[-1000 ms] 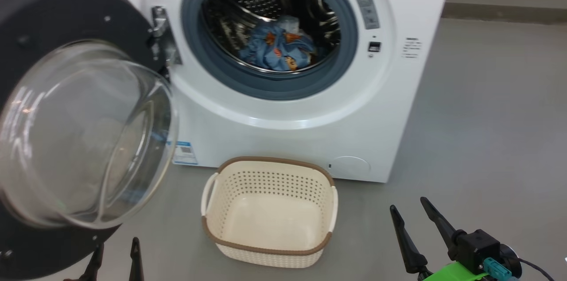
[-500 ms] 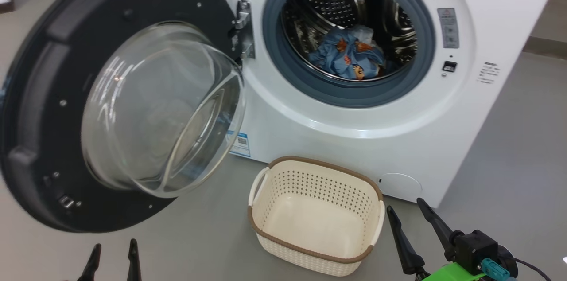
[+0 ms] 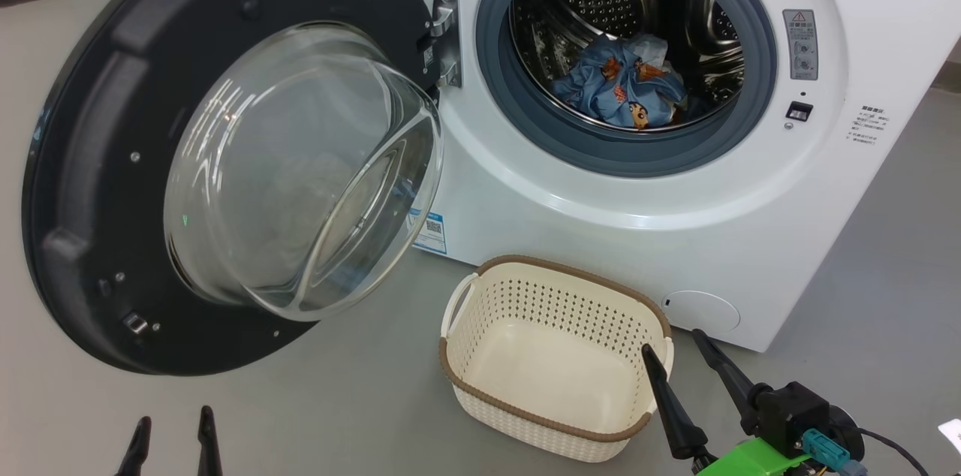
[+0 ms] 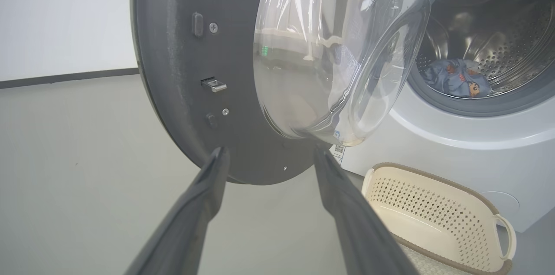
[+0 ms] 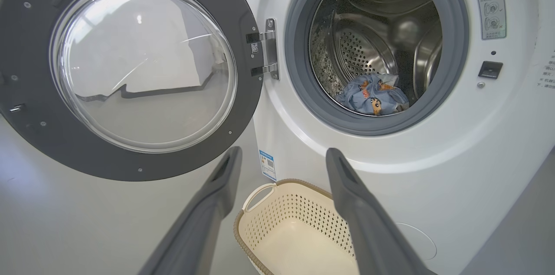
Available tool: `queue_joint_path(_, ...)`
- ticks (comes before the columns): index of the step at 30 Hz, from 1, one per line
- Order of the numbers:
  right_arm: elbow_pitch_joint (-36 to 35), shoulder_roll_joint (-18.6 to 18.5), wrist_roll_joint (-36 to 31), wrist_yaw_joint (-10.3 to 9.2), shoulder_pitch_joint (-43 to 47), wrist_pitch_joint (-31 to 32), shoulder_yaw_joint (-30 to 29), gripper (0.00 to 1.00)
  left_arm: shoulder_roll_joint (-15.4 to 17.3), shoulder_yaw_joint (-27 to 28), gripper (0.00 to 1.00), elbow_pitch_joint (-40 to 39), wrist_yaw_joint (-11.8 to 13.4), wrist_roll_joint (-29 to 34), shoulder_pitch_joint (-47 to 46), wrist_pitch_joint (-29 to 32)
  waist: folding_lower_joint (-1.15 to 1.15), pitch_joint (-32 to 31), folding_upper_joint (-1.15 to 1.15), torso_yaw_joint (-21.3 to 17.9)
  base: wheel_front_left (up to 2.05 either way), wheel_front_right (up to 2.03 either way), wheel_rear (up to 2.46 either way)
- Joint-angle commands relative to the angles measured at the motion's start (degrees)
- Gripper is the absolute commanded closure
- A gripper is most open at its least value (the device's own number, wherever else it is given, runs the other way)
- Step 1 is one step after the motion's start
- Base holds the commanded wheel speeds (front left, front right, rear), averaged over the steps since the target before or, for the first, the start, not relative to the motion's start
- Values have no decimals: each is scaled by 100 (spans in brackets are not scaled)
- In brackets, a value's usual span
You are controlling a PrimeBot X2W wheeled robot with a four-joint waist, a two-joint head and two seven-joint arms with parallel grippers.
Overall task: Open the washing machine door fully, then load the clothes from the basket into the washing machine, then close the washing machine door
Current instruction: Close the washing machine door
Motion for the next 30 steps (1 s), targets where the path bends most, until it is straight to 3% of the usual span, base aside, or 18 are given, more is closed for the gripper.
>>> queue_joint_path(1,-117,-22,56,9,-283,-27,142,0,59,224,0,-174,40,-53,-139,-37,0,7,0,6,0,0,0)
queue_joint_path(2,-114,-22,59,9,-291,-27,150,0,58,236,2,-173,38,-66,-134,-37,0,10,0,8,0,0,0)
queue_joint_path(3,-110,-22,61,9,-298,-27,157,0,57,245,46,-167,33,-85,-129,-37,0,12,0,10,0,0,0)
queue_joint_path(4,-108,-22,63,9,-302,-27,163,0,56,253,64,-164,29,-102,-126,-37,0,13,0,10,0,0,0)
queue_joint_path(5,-106,-22,64,9,-304,-27,169,0,55,259,95,-161,25,-117,-122,-37,0,14,0,10,0,0,0)
queue_joint_path(6,-105,-22,66,9,-304,-27,175,0,53,268,100,-156,23,-135,-118,-37,0,14,0,10,0,0,0)
queue_joint_path(15,-97,-22,67,9,-263,-27,153,0,33,569,100,-64,-16,-856,-160,-37,0,4,0,5,0,0,0)
queue_joint_path(25,-124,-22,111,9,-201,-27,110,0,58,1787,100,-203,-278,-3469,-762,563,0,65,0,64,0,0,0)
queue_joint_path(27,-128,-22,120,9,-195,-27,105,0,100,2152,100,-247,-228,-4064,-947,824,0,76,0,76,0,0,0)
queue_joint_path(30,-136,-22,134,9,-186,-27,101,0,425,2684,100,-198,-61,-4621,-1203,1093,0,104,0,91,0,0,0)
